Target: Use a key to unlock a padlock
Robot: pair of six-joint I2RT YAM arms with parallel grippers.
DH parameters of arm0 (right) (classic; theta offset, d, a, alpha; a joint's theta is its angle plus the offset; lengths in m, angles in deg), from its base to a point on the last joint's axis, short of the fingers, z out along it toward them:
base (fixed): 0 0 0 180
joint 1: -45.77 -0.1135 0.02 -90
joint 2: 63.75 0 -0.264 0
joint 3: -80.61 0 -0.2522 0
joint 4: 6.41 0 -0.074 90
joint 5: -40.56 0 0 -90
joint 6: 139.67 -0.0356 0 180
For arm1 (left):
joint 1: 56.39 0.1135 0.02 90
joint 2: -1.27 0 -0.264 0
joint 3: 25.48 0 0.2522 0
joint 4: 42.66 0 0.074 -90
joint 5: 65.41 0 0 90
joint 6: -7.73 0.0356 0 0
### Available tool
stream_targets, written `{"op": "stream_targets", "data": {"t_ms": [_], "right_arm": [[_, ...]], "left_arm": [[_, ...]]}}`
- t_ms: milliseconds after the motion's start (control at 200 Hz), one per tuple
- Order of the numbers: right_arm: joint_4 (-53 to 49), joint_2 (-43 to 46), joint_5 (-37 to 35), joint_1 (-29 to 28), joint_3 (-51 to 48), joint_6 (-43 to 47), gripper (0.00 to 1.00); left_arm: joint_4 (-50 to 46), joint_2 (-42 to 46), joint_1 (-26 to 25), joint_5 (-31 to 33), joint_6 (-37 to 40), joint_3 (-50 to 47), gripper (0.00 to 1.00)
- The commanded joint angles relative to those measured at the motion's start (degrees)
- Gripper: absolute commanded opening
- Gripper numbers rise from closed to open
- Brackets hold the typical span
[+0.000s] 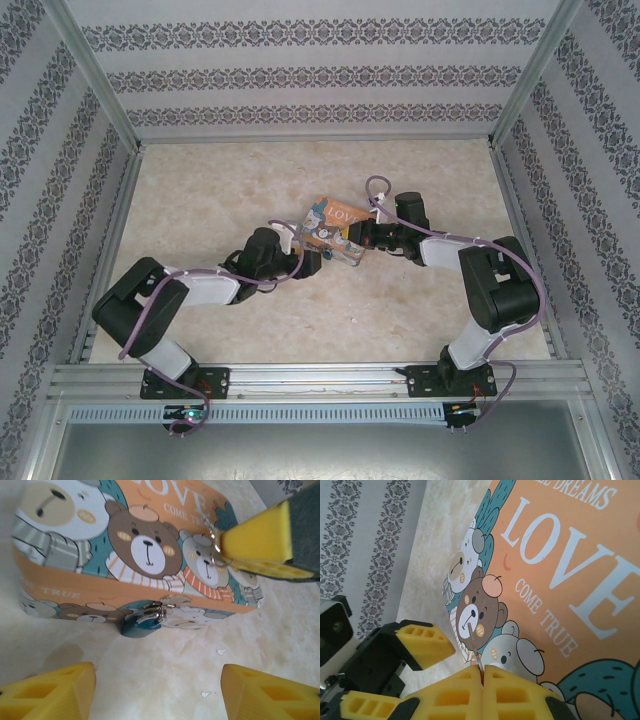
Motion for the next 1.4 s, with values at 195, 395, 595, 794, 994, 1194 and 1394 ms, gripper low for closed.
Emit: {"op": "stream_targets", "data": {"t_ms": [195,395,595,794,994,1194,1394], "right_arm": [[-8.29,-1.93,-5.34,0.0,-1.93,4.81,0.0],[-9.13,-2.02,-5.43,0.0,-1.69,5.32,0.0],[-10.31,-2.02,-5.51,0.0,-1.01,5.84,0.0],[-11.15,-1.84,-5.43,0.0,-0.53,6.42,0.0],[-11.33,-1.97,-5.43,0.0,-0.35,6.62,0.0],[-11.34,-1.84,-5.43,0.0,-0.35,6.7,0.0],[-11.33,-1.67,-5.51,0.0,-0.44,6.7,0.0]], "left_arm": [[5.25,-7.64,-2.64,-1.31,1.38,4.4,0.63],[5.49,-10.37,-2.72,-0.69,1.21,6.1,0.61],[6.22,-12.34,-2.72,-0.2,1.22,7.48,0.6],[6.72,-13.89,-2.68,0.39,1.56,8.61,0.59],[6.15,-14.75,-2.64,2.19,2.26,9.54,0.59],[5.15,-15.68,-2.64,1.9,2.88,10.79,0.59],[5.3,-16.94,-2.68,0.64,2.13,11.99,0.58]]}}
